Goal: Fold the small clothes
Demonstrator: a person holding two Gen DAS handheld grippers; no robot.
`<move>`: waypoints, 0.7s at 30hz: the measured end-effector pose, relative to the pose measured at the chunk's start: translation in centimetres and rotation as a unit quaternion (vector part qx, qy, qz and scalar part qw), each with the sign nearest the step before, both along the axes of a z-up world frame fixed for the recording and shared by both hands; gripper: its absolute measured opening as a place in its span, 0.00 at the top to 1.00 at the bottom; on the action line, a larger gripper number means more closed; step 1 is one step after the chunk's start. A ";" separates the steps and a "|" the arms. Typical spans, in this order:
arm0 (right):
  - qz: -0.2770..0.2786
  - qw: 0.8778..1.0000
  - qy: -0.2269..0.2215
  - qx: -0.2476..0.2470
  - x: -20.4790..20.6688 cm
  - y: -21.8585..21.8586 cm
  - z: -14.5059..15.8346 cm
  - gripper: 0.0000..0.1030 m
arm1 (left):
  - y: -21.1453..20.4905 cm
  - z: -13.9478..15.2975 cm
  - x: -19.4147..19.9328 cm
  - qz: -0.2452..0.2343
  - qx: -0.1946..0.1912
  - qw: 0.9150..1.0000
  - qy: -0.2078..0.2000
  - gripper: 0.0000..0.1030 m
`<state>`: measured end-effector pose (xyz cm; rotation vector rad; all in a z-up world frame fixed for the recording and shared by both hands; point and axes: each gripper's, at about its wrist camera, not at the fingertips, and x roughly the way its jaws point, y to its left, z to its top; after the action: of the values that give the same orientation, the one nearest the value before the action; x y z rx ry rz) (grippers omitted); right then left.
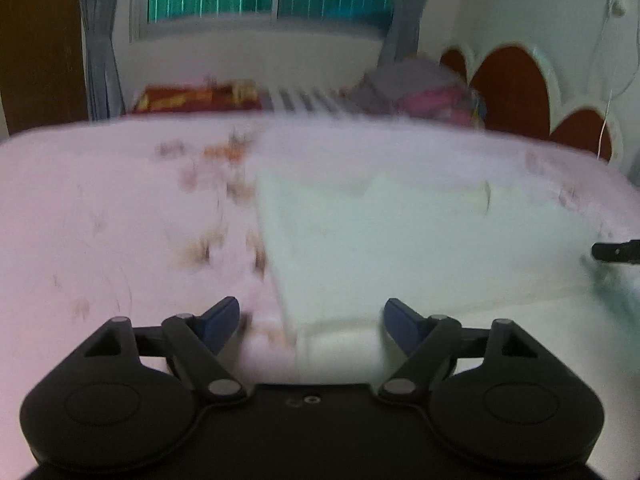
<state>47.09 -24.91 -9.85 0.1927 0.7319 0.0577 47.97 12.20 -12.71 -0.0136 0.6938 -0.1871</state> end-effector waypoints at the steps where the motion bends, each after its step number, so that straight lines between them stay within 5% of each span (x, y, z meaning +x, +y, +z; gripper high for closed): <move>1: -0.001 1.000 -0.011 0.007 0.2 0.0 0.6 0.78 | -0.4 0.6 0.5 -0.010 -0.004 1.000 -0.008 0.22; 7: -0.023 1.000 -0.003 0.005 3.9 1.1 0.5 0.78 | -4.1 0.6 6.2 -0.085 0.010 0.996 -0.027 0.20; 12: -0.051 0.999 0.018 -0.004 5.9 0.3 -0.6 0.78 | -1.9 -3.2 12.0 -0.068 0.013 0.997 0.015 0.18; 18: -0.082 0.996 0.028 -0.013 5.8 -1.2 -1.0 0.78 | -1.6 -1.1 10.5 -0.063 0.016 0.998 -0.006 0.24; 21: -0.079 0.997 -0.004 -0.010 5.2 0.4 0.6 0.78 | -3.4 0.1 8.8 -0.077 -0.016 0.997 -0.021 0.14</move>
<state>52.25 -24.55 -9.23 0.2298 0.7065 -0.0995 56.76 8.79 -12.65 0.0136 0.6505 -0.3454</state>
